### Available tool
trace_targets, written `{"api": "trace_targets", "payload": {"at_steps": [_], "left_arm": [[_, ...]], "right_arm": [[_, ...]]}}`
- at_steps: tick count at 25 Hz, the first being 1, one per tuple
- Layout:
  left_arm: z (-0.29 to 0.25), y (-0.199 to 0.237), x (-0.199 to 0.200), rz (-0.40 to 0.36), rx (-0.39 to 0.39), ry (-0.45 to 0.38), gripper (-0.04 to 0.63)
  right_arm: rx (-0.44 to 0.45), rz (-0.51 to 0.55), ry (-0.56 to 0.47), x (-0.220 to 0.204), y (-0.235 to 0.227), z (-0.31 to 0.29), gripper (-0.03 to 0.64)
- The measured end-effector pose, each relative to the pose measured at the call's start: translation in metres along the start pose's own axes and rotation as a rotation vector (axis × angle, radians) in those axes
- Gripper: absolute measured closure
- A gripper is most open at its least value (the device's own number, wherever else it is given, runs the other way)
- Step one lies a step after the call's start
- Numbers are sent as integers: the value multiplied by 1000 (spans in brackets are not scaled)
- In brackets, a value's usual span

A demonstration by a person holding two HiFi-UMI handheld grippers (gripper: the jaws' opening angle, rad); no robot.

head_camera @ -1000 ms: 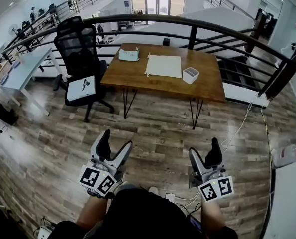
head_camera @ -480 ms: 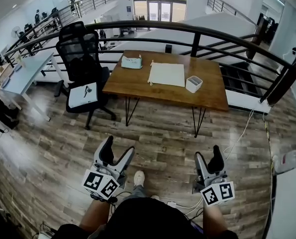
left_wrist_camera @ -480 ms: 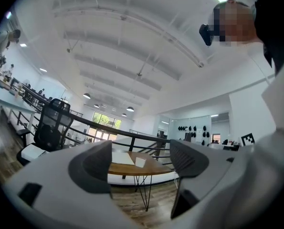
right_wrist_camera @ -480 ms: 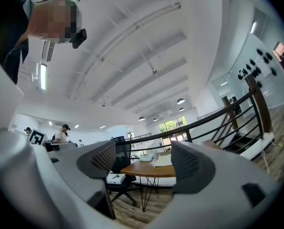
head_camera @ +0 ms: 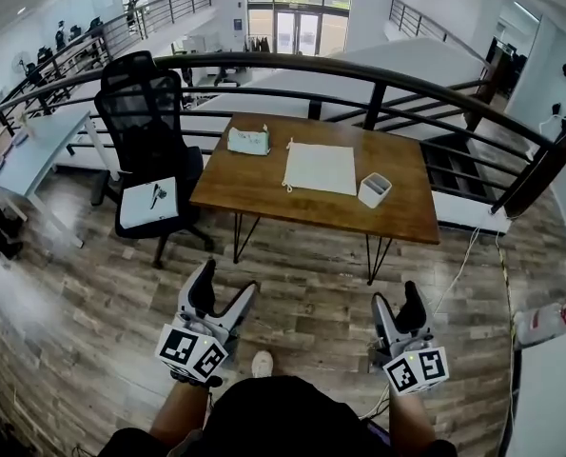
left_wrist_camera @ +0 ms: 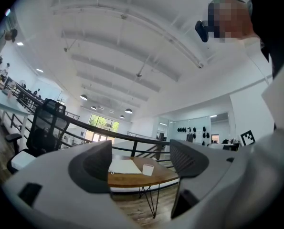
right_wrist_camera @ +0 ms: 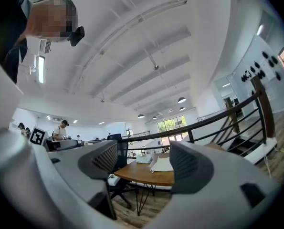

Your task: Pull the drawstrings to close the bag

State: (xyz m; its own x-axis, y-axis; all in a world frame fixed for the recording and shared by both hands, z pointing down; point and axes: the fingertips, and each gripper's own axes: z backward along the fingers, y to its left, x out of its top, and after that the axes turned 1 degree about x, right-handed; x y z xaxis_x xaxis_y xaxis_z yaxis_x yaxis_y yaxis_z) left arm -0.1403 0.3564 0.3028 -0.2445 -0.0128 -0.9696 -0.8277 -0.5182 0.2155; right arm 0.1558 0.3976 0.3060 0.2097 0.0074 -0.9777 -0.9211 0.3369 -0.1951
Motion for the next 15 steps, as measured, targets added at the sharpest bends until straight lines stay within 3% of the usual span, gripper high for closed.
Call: {"api": "trace_targets", "payload": {"at_steps": [15], "left_arm": [[-74, 100, 1, 27, -61, 26, 227]], "right_arm": [[-27, 99, -1, 1, 10, -129, 308]]}}
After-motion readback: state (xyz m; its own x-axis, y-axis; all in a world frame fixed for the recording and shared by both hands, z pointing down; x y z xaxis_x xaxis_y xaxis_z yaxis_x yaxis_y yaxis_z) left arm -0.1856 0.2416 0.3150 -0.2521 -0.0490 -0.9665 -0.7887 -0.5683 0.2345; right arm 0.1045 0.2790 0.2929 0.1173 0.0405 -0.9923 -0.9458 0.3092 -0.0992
